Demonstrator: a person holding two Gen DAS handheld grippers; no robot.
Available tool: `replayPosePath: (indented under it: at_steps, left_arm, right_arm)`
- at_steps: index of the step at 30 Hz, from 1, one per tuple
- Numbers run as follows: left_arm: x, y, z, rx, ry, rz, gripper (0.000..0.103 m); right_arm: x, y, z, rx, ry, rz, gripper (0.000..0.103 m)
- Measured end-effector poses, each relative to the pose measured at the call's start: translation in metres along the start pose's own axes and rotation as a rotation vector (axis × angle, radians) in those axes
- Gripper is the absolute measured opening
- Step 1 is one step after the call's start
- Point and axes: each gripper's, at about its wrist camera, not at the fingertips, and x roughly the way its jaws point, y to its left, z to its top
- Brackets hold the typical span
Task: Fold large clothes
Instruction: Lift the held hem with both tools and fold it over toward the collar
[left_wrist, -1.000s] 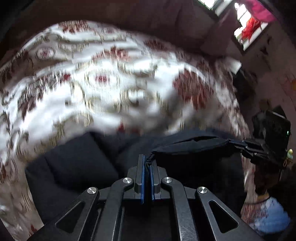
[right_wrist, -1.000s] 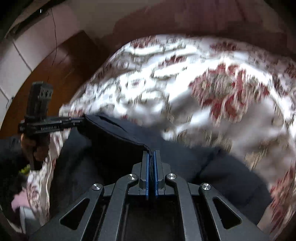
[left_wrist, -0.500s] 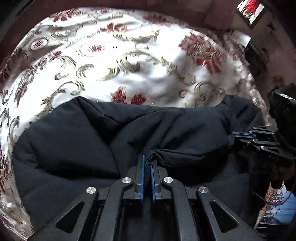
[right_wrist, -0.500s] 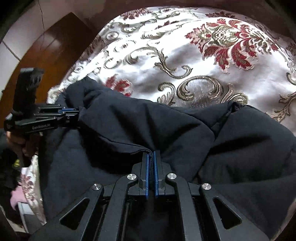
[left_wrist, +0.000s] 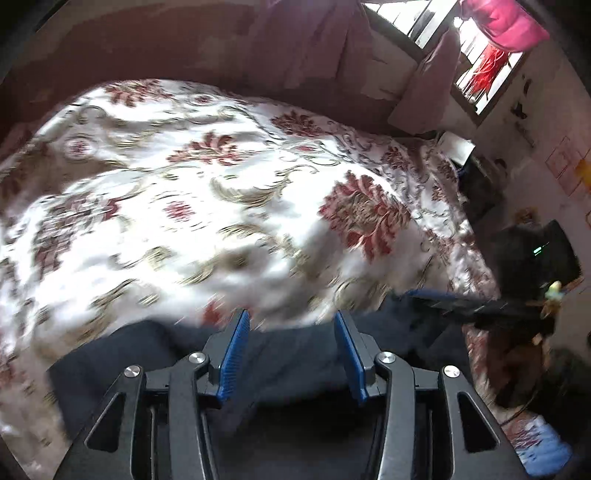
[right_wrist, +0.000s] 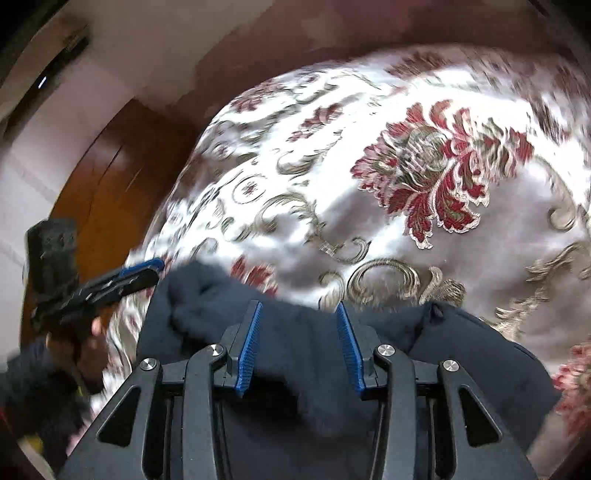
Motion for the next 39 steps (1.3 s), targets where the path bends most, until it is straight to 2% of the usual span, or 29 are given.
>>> replayPosePath:
  at_steps: [2,3,4,5,8,11,13,15,17,21,23,29,34,36,39]
  left_arm:
    - [0.024,-0.005,0.007,-0.002,0.049,-0.003,0.044]
    - [0.033,-0.008,0.007,-0.004,0.072,-0.015,0.043]
    - [0.045,-0.01,0.003,0.001,0.111,-0.044,0.037]
    - [0.053,-0.012,-0.002,0.021,0.15,-0.068,0.025]
    - [0.061,-0.018,-0.029,0.114,0.246,-0.118,0.015]
    - [0.069,-0.023,-0.055,0.213,0.359,-0.108,0.01]
    - [0.078,-0.023,-0.063,0.243,0.41,-0.061,0.006]
    - [0.093,-0.017,-0.068,0.211,0.479,-0.026,0.004]
    - [0.102,-0.012,-0.069,0.171,0.503,-0.02,0.003]
    - [0.115,-0.009,-0.079,0.143,0.508,0.009,0.003]
    - [0.12,-0.011,-0.086,0.156,0.493,0.035,0.004]
    - [0.117,-0.016,-0.1,0.106,0.419,0.099,0.003]
    - [0.078,-0.019,-0.114,0.059,0.318,0.1,0.003]
    - [0.067,-0.02,-0.122,0.078,0.307,0.128,0.003]
    - [0.072,-0.015,-0.133,0.075,0.323,0.133,0.003]
  right_arm:
    - [0.021,-0.005,0.001,0.047,0.026,0.03,0.016]
    - [0.03,-0.006,-0.002,0.051,0.05,0.029,0.014]
    - [0.035,-0.005,-0.007,0.047,0.07,0.027,0.013]
    - [0.041,-0.003,-0.014,0.034,0.097,0.02,0.011]
    - [0.05,0.002,-0.037,-0.016,0.189,0.007,0.009]
    - [0.059,0.004,-0.054,-0.053,0.271,-0.016,0.008]
    - [0.072,-0.001,-0.063,-0.047,0.325,-0.027,0.004]
    - [0.084,-0.005,-0.067,-0.029,0.353,-0.034,0.003]
    - [0.094,-0.009,-0.066,0.002,0.363,-0.04,0.002]
    - [0.113,-0.006,-0.066,-0.02,0.38,-0.096,0.0]
    - [0.12,0.0,-0.069,-0.046,0.368,-0.126,0.0]
    - [0.13,0.016,-0.079,-0.063,0.307,-0.188,0.0]
    - [0.109,0.019,-0.089,0.006,0.27,-0.179,0.0]
    - [0.102,0.019,-0.092,0.014,0.275,-0.169,0.0]
    - [0.106,0.015,-0.099,0.021,0.26,-0.158,0.0]
